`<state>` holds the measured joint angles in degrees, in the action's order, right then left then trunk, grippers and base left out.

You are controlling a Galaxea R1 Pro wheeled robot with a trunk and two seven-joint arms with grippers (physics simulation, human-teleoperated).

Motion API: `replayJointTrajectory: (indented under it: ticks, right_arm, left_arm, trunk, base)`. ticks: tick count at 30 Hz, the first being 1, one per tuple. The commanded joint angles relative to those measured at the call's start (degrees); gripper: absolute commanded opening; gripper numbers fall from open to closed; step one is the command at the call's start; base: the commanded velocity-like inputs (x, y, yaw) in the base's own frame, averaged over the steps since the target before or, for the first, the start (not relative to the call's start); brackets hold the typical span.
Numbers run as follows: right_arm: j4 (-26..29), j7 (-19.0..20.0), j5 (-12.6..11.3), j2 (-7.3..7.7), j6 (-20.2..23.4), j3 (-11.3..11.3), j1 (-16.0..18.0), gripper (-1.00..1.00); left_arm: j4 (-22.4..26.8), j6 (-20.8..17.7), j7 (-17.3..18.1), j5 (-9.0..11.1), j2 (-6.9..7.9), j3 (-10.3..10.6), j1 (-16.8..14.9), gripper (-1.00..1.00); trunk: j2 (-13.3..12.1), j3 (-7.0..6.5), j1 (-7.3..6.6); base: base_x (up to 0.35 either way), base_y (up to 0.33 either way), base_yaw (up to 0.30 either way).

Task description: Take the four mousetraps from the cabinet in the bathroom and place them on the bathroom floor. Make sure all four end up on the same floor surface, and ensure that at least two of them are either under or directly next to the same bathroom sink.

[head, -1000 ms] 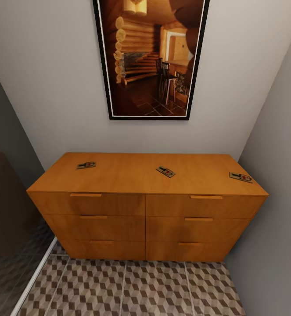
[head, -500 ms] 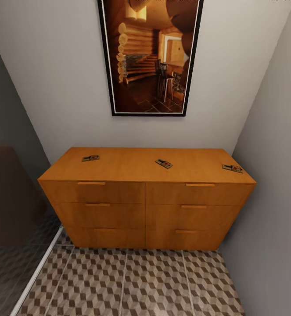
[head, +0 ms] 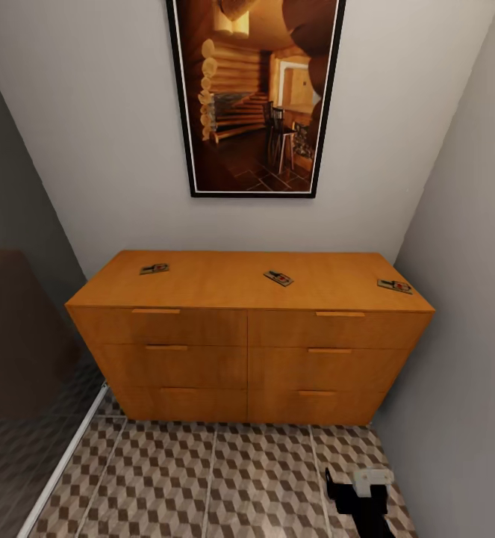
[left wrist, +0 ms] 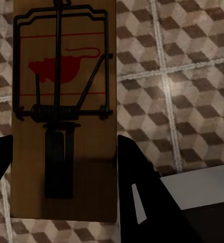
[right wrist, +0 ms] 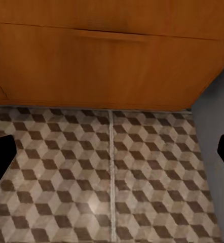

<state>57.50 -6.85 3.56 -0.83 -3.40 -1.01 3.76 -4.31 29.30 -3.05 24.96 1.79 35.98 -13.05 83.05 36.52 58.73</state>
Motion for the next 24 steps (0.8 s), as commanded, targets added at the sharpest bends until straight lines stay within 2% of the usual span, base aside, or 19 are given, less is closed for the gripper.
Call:
replayJointTrajectory:
  ticks: [1,2,3,4,6,7,8,14,16,19,21,24]
  right_arm:
    - [6.4,-0.3,0.3,0.36,6.0,-0.1,0.0,1.0]
    - [12.5,-0.3,0.3,0.61,11.4,-0.1,0.1,1.0]
    - [15.4,-0.3,0.3,0.71,13.9,-0.1,0.1,1.0]
    - [20.9,-0.3,0.3,0.84,18.3,-0.1,0.3,1.0]
    - [27.8,-0.4,0.5,0.97,23.5,0.0,1.5,1.0]
    - [29.5,-0.5,0.5,0.99,24.9,0.0,2.2,1.0]
    - [31.9,-0.7,0.8,1.03,27.4,0.0,4.1,1.0]
    - [35.3,-1.1,2.8,1.25,37.7,0.0,14.6,1.0]
    - [35.5,-1.1,3.3,1.29,39.4,0.0,16.9,1.0]
    - [35.6,-1.3,4.4,1.33,42.6,0.0,23.6,1.0]
    - [35.6,-1.3,4.8,1.34,44.2,0.0,26.2,1.0]
    - [34.8,-1.1,5.6,1.35,50.7,0.0,34.4,1.0]
  left_arm:
    - [-0.2,0.2,-0.3,0.0,-0.04,0.5,0.0,-1.0]
    - [-0.2,0.2,-0.3,0.0,-0.04,0.5,0.0,-1.0]
    - [-0.2,0.2,-0.3,0.0,-0.04,0.5,0.0,-1.0]
    - [-0.2,0.2,-0.3,0.0,-0.04,0.5,0.0,-1.0]
    - [-0.2,0.2,-0.3,0.0,-0.04,0.5,0.0,-1.0]
    - [-0.1,0.2,-0.3,0.0,-0.04,0.5,0.0,-1.0]
    - [-0.2,0.2,-0.3,0.0,-0.04,0.5,0.0,-1.0]
    - [-0.2,0.2,-0.2,0.0,-0.04,0.5,0.0,-1.0]
    - [-0.2,0.2,-0.2,0.0,-0.04,0.5,0.0,-1.0]
    - [-0.2,0.0,-0.2,0.0,-0.1,0.5,0.0,-1.0]
    - [-0.2,-0.3,-0.2,0.0,-0.31,0.5,0.0,-1.0]
    - [-0.2,-1.1,-0.1,0.0,-0.91,0.5,0.0,-1.0]
  trunk:
    - [0.0,0.05,0.0]
    - [0.0,0.05,0.0]
    - [0.0,0.05,0.0]
    - [0.0,0.05,0.0]
    - [0.0,0.05,0.0]
    - [0.0,0.05,0.0]
    - [0.0,0.05,0.0]
    - [0.0,0.05,0.0]
    - [0.0,0.05,0.0]
    - [0.0,0.05,0.0]
    - [0.0,0.05,0.0]
    - [0.0,0.05,0.0]
  base:
    - [0.0,0.0,0.0]
    - [0.0,0.0,0.0]
    - [0.0,0.0,0.0]
    - [0.0,0.0,0.0]
    - [0.0,0.0,0.0]
    - [0.0,0.0,0.0]
    - [0.0,0.0,0.0]
    - [0.0,0.0,0.0]
    - [0.0,0.0,0.0]
    - [0.0,0.0,0.0]
    - [0.0,0.0,0.0]
    - [0.0,0.0,0.0]
